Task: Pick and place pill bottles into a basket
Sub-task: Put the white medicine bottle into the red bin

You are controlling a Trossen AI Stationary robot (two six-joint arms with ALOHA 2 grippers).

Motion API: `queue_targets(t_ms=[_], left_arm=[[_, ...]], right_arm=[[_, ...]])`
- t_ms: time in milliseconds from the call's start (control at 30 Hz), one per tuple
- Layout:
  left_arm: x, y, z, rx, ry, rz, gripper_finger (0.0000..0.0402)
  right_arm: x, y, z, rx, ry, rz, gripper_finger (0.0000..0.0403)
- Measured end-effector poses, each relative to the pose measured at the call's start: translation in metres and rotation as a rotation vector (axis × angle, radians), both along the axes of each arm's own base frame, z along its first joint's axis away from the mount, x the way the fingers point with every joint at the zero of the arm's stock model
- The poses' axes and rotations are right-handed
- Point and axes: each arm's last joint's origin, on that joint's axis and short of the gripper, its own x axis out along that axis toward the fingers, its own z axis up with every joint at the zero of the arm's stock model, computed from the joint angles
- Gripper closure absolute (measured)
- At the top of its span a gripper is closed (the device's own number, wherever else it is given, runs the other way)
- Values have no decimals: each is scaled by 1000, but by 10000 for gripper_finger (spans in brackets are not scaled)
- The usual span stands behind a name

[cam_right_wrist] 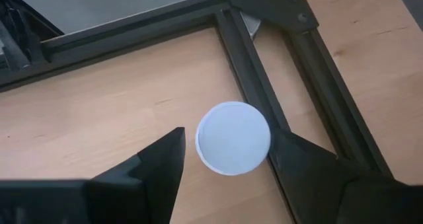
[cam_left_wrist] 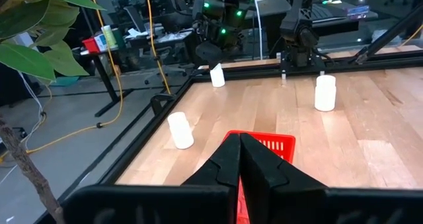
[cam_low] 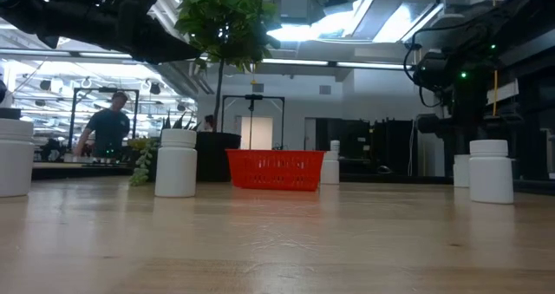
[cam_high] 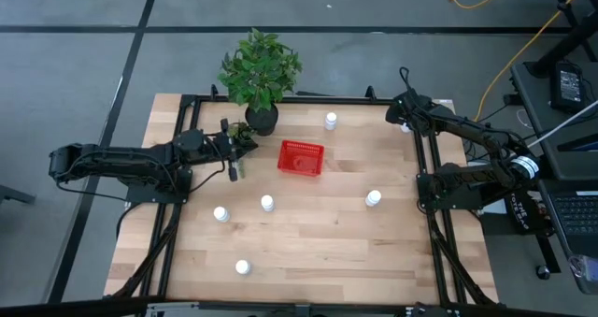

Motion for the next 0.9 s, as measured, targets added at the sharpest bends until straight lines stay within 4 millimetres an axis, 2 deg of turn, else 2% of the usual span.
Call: queue_targets(t_ms=[167,500,900], left_arm=[[0,0,0,0,0,-1,395],[0,0,0,-10,-4,0,395],[0,0,0,-10,-4,0,395]], right_arm=[[0,0,0,8,13,16,175],[0,0,0,10,10,18,229],[1,0,-2,30,22,45,217]])
